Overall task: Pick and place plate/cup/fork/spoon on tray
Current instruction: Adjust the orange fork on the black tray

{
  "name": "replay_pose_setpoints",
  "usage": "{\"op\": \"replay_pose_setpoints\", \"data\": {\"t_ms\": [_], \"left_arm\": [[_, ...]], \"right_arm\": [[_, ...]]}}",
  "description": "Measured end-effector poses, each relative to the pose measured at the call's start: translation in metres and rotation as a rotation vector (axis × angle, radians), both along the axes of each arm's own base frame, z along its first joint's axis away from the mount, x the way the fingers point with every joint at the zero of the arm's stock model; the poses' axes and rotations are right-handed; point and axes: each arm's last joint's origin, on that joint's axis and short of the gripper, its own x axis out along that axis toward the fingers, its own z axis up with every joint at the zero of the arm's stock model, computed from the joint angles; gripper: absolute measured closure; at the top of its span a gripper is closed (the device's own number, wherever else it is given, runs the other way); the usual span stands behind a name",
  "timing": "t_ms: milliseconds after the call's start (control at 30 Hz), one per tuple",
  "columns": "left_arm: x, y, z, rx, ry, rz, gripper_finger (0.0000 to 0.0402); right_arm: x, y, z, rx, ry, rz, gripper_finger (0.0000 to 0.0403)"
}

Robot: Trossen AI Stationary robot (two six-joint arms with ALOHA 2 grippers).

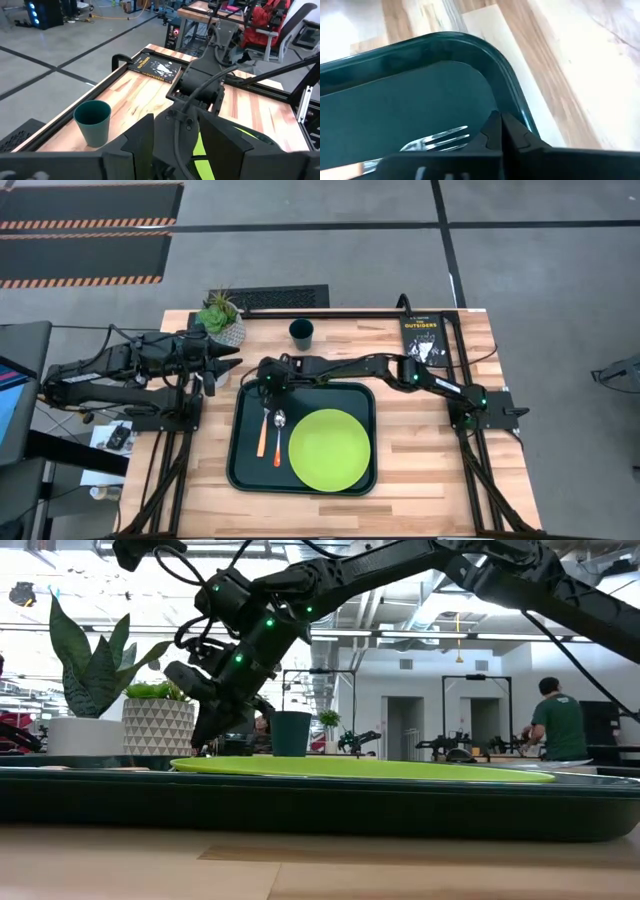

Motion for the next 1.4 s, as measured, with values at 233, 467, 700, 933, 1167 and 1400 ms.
{"op": "replay_pose_setpoints", "data": {"t_ms": [233,467,700,933,1167,1400], "left_arm": [[0.000,0.000,0.000,0.001,0.000,-0.001,0.0255],[0.000,0.000,0.000,0.013,0.003,-0.004,0.0255],[0.000,0.000,0.000,0.019,0.005,-0.006,0.0255],[0.000,0.000,0.000,0.021,0.005,-0.007,0.0255],[0.000,0.000,0.002,0.036,-0.007,-0.012,0.0255],[0.000,0.000,0.002,0.037,-0.006,-0.012,0.0255]], "right_arm": [[-0.001,0.006,-0.008,0.014,0.018,-0.001,0.0396],[0.000,0.003,-0.007,0.019,0.000,-0.013,0.0395],[0.000,0.001,-0.008,0.011,-0.007,-0.017,0.0395],[0.005,0.004,-0.021,0.027,-0.026,0.003,0.0393],[0.005,0.004,-0.008,0.000,-0.030,0.005,0.0393],[0.004,0.004,-0.014,0.005,-0.002,0.008,0.0393]]}}
